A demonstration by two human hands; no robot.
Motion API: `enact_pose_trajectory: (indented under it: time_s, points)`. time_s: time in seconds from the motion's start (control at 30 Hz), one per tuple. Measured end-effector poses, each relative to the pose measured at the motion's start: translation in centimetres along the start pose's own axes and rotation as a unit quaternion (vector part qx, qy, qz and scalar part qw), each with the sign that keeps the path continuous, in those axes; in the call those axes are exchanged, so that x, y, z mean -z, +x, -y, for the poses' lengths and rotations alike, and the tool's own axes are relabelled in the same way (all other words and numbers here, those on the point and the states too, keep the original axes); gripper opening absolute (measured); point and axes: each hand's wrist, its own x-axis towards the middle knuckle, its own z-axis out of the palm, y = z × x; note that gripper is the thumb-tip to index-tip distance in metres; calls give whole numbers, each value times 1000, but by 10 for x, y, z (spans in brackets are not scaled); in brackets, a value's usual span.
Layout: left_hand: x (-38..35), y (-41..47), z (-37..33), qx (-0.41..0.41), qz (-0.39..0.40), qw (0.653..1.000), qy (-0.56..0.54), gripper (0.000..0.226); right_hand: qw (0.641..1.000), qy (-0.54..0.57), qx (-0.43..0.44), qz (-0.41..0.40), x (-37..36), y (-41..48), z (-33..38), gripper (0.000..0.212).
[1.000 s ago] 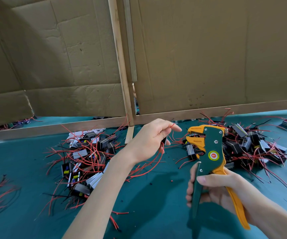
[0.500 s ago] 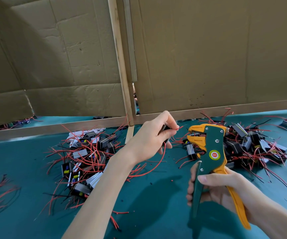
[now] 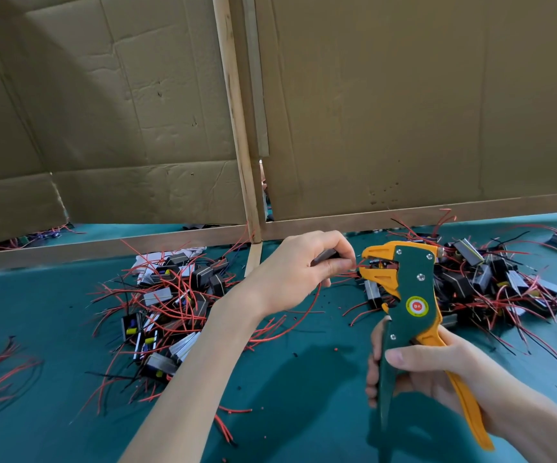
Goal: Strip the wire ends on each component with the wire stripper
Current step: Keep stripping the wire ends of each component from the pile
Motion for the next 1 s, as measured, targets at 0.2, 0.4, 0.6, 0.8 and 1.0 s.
enact_pose_trajectory:
  time_s: [0.2,0.4,0.6,0.8,1.0]
  points:
    - [1,-1,-4,-7,11,1000,-8,14,1000,-29,-6,-1,-2,-2,3,29]
    - [3,-2,-4,-8,14,1000,-2,7,998,-49,-16,-42,-7,-4,2,36]
    - [7,-4,-1,12,32,999,-6,9,995,-54,-42,-79,-12,-7,-4,52]
    - [3,-3,12,57,40,998,-1,8,984,-93,-61,-141,-21,-1,-15,42]
    - [2,3,24,87,-12,996,29,21,990,64,-104,-71,-15,12,-15,26]
